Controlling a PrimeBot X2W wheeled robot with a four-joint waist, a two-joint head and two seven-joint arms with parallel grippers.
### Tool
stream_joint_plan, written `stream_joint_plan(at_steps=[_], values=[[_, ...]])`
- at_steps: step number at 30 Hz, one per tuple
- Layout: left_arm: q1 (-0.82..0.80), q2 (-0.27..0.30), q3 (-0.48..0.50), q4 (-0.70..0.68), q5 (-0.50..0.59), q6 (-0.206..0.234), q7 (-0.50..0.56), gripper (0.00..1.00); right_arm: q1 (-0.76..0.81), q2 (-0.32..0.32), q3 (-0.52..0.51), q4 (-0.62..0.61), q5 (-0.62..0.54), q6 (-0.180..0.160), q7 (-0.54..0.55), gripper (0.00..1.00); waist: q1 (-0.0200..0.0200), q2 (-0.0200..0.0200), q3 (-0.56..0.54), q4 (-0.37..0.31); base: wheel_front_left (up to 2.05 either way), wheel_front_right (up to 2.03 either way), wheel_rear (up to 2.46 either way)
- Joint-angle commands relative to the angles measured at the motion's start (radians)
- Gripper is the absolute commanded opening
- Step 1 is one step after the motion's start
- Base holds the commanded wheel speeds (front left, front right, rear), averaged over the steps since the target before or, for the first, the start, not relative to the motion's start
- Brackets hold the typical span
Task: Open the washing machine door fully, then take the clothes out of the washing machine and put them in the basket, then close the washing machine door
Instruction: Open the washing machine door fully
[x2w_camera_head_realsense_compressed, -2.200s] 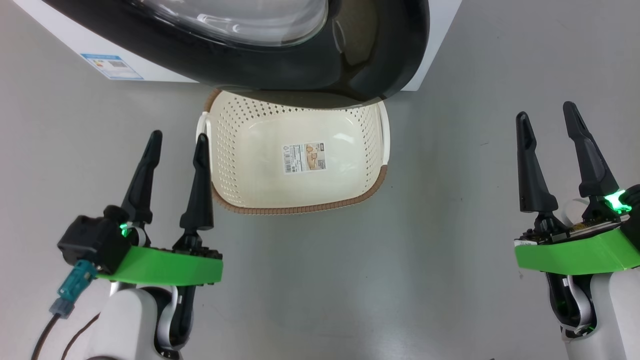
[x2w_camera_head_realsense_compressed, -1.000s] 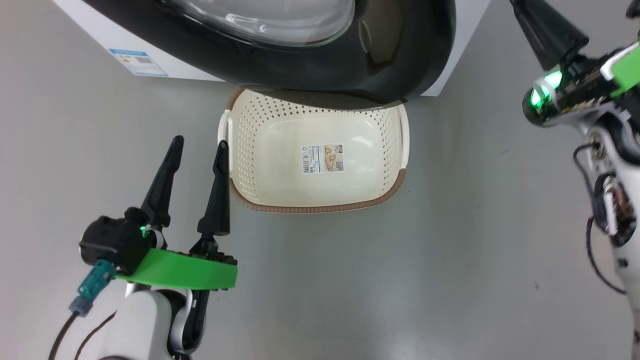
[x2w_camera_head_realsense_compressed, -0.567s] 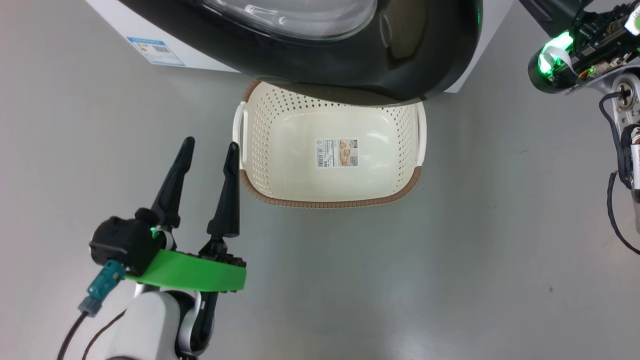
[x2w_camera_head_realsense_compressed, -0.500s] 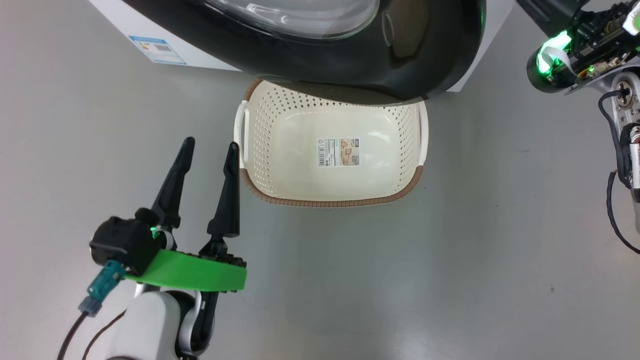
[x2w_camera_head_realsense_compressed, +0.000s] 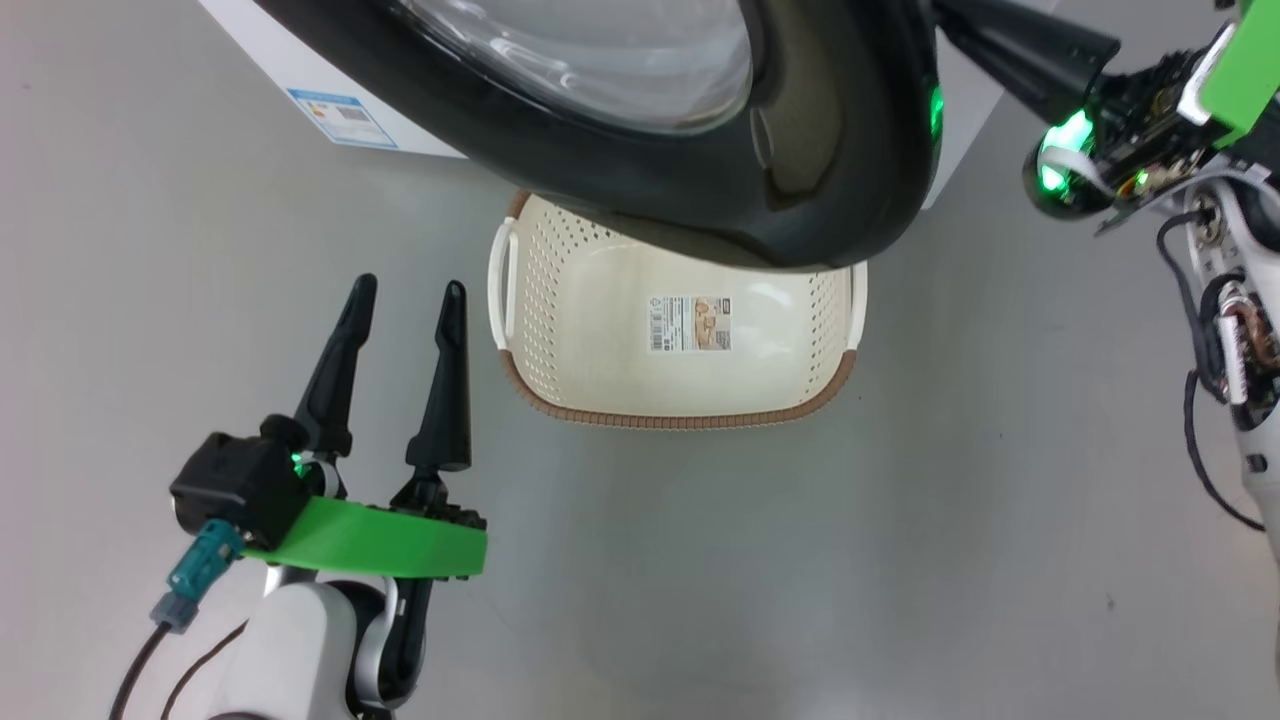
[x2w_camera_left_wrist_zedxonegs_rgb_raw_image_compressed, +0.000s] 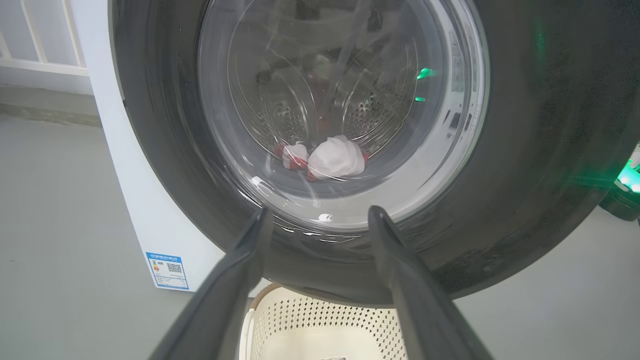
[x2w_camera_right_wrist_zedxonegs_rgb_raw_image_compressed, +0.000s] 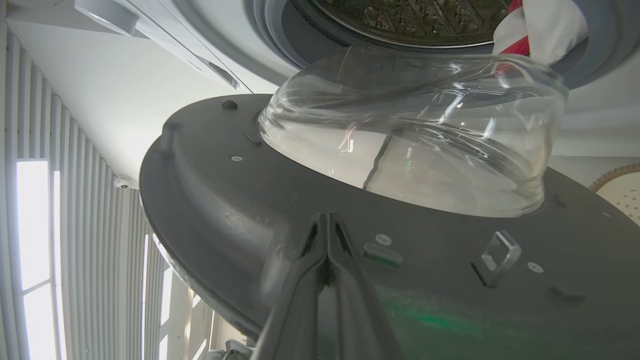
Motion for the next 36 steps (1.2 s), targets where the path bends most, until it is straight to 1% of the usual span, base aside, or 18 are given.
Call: stream_joint_plan(at_steps=[1,8,12,23,36], values=[[0.010,0.024,0.038,-0.022,-0.005,0.006,-0.008,1.00,0.037,0.024,0.005,-0.033,-0.016,0.005,0.013,0.00,0.0000,0.0000,-0.026,0.010,0.00,0.00,0.00],[0.030,0.024,0.047,-0.009,-0.005,0.008,-0.008,1.00,0.100,0.053,-0.003,-0.026,-0.033,0.005,0.033,0.00,0.0000,0.0000,-0.081,0.025,0.00,0.00,0.00],[0.048,0.024,0.049,0.005,-0.008,0.009,-0.008,1.00,0.152,0.080,0.000,-0.010,-0.054,0.005,0.050,0.00,0.0000,0.0000,-0.131,0.044,0.00,0.00,0.00],[0.094,0.024,0.049,0.046,-0.014,0.009,-0.008,1.00,0.265,0.139,-0.010,-0.012,-0.080,0.005,0.088,0.00,0.0000,0.0000,-0.240,0.089,0.00,0.00,0.00],[0.113,0.024,0.030,0.073,-0.026,0.013,-0.008,1.00,0.332,0.175,0.022,0.011,-0.139,0.005,0.126,0.00,0.0000,0.0000,-0.313,0.169,0.00,0.00,0.00]])
